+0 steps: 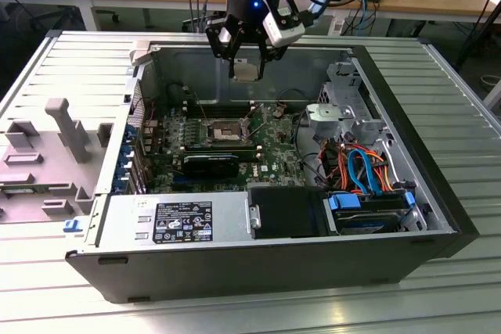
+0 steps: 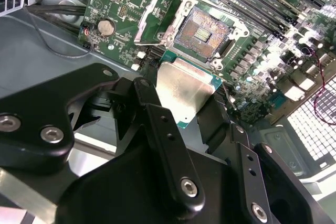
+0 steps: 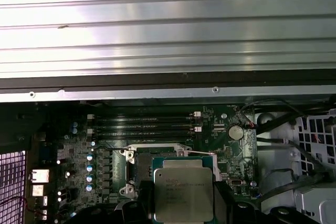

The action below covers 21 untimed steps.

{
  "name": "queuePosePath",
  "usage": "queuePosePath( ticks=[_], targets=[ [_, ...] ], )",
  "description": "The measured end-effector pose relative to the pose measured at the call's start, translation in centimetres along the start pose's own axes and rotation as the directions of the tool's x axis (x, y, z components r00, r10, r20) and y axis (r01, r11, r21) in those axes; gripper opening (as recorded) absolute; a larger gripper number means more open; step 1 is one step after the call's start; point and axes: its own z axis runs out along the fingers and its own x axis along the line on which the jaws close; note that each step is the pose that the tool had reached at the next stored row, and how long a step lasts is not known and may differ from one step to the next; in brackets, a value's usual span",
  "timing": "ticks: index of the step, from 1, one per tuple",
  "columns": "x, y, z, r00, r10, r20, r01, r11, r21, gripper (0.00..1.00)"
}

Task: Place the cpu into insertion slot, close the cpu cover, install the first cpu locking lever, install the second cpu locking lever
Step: 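Place the cpu into insertion slot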

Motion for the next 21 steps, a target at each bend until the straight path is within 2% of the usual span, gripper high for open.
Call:
queuePosePath(
  ticks=[21],
  targets=[
    [-0.02, -0.57, 0.19, 1.0, 0.0, 0.0, 0.0, 1.0, 0.0, 0.54]
  ],
)
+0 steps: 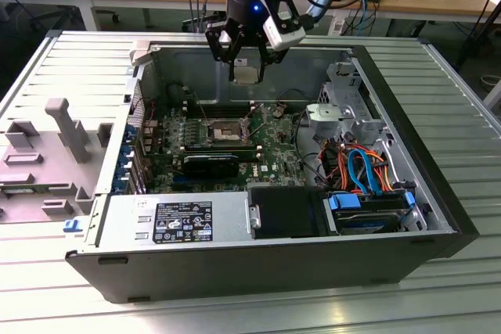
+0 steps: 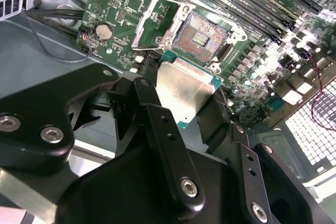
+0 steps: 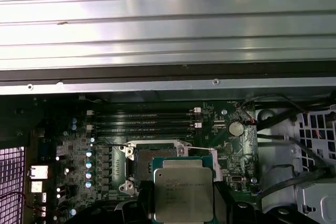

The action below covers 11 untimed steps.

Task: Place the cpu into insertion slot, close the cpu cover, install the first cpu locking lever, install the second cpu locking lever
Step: 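Place the cpu into insertion slot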

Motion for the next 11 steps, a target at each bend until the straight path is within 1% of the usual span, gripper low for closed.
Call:
queuePosePath(
  ticks=[11],
  targets=[
    [-0.01, -0.24, 0.11, 1.0, 0.0, 0.0, 0.0, 1.0, -0.0001, 0.54]
  ],
)
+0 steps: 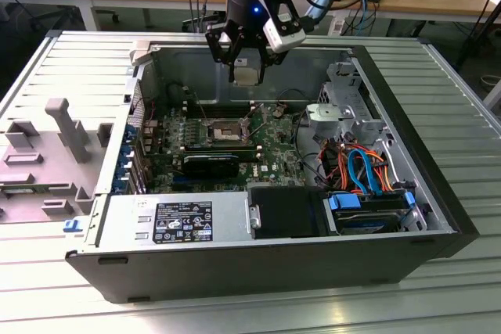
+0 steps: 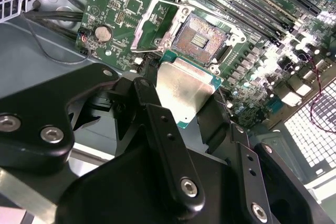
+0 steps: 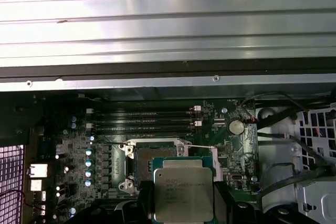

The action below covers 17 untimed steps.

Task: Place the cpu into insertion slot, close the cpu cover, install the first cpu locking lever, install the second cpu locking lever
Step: 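Place the cpu into insertion slot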

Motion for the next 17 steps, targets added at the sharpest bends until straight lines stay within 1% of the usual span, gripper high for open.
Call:
queuePosePath(
  ticks=[17],
  targets=[
    [-0.01, -0.32, 0.15, 1.0, 0.0, 0.0, 0.0, 1.0, 0.0, 0.54]
  ],
)
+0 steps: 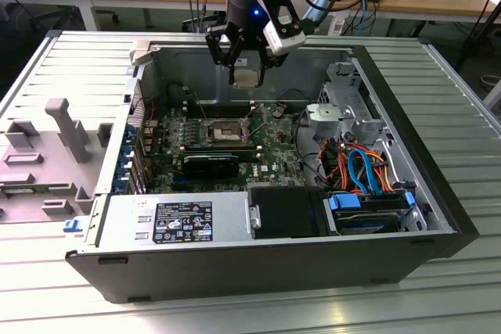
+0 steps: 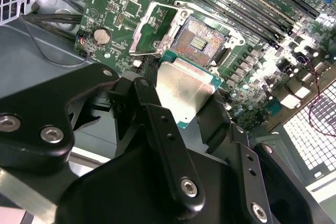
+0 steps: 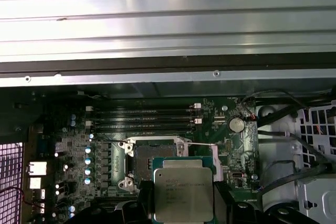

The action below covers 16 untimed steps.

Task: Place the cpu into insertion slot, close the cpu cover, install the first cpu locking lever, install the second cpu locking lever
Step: 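Place the cpu into insertion slot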

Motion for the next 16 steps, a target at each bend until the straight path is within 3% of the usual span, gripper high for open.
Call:
queuePosePath(
  ticks=[16],
  targets=[
    [-0.02, -0.45, 0.36, 1.0, 0.0, 0.0, 0.0, 1.0, 0.0, 0.54]
  ],
)
